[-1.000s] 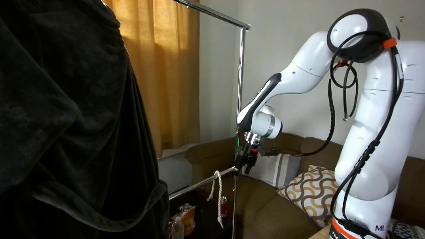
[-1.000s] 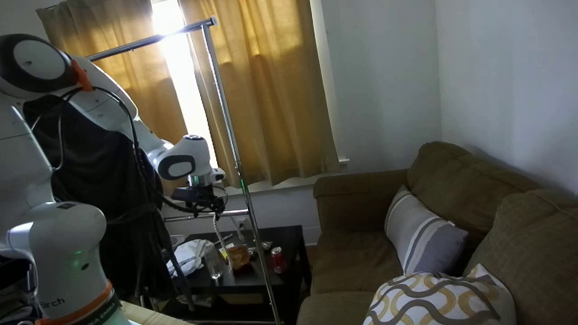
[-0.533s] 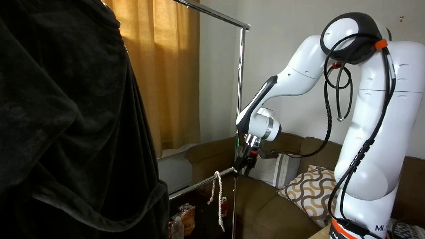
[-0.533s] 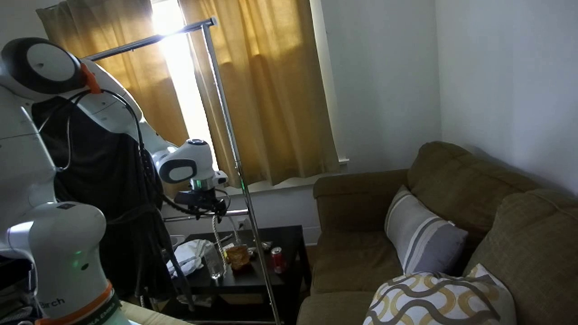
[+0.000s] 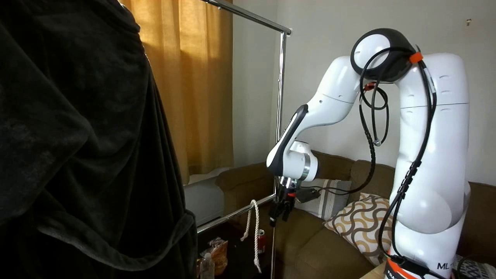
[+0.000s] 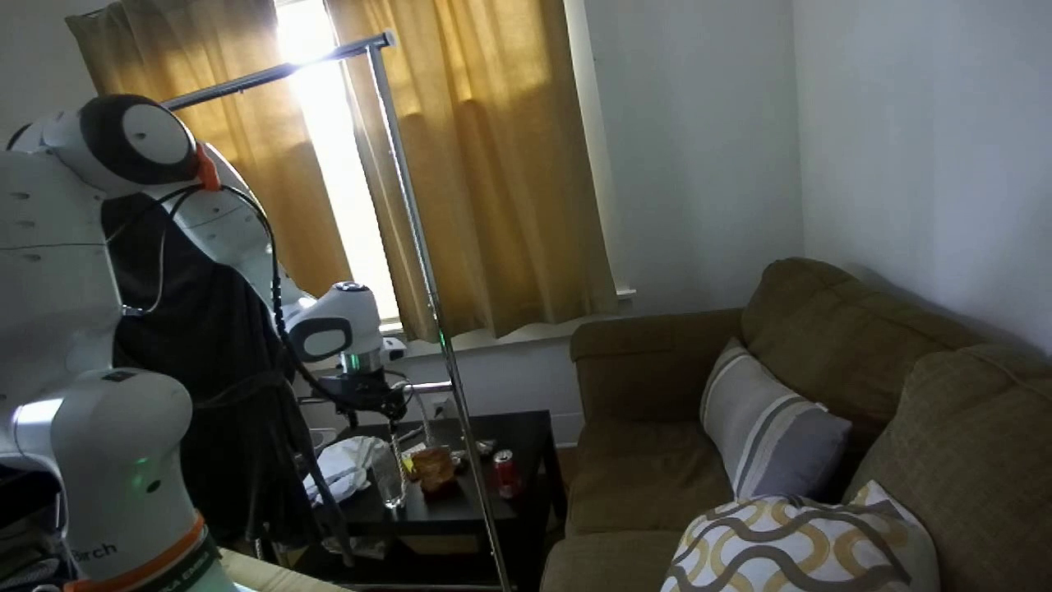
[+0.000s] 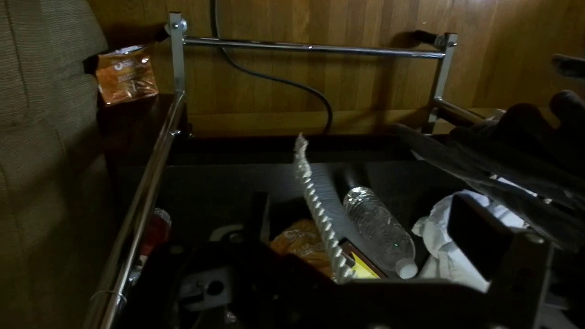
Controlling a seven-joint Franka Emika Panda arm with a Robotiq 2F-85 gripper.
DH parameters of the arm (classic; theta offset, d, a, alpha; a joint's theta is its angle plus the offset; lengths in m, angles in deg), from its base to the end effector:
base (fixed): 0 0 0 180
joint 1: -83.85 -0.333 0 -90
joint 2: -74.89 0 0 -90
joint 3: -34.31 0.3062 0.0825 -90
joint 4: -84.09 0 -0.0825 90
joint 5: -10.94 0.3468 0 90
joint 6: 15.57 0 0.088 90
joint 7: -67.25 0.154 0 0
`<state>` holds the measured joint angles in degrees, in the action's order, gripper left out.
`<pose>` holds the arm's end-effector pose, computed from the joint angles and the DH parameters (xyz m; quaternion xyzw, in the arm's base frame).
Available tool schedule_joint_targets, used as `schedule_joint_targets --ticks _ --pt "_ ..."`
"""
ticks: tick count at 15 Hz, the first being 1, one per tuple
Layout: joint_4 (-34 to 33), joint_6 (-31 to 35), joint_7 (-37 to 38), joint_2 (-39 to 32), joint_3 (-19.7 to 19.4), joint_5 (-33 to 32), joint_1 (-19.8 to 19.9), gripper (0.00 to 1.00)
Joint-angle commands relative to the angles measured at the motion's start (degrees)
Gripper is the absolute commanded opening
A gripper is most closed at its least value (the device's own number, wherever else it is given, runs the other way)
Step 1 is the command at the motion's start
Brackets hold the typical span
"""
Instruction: Move the piece of rope to the top metal rod
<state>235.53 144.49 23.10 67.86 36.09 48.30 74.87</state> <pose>0.4060 0.0590 0.1807 -0.9785 -0.1707 -0.0452 0.1067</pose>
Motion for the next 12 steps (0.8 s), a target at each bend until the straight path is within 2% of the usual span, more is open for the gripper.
schedule_joint_targets --ticks 1,4,6,9,12 --pt "-0.73 13.65 -2.47 -7.28 2.74 6.57 -0.65 1.00" --pt "-5.12 19.32 -10.77 -10.39 13.77 21.29 6.04 1.00" --pt "-8.50 21.12 -16.03 -12.29 19.51 28.18 9.98 1.00" --pt "-12.33 24.03 -23.62 -15.71 24.45 33.21 14.16 1.00" --pt "-12.93 25.53 -27.94 -19.35 25.16 31.55 15.88 1.00"
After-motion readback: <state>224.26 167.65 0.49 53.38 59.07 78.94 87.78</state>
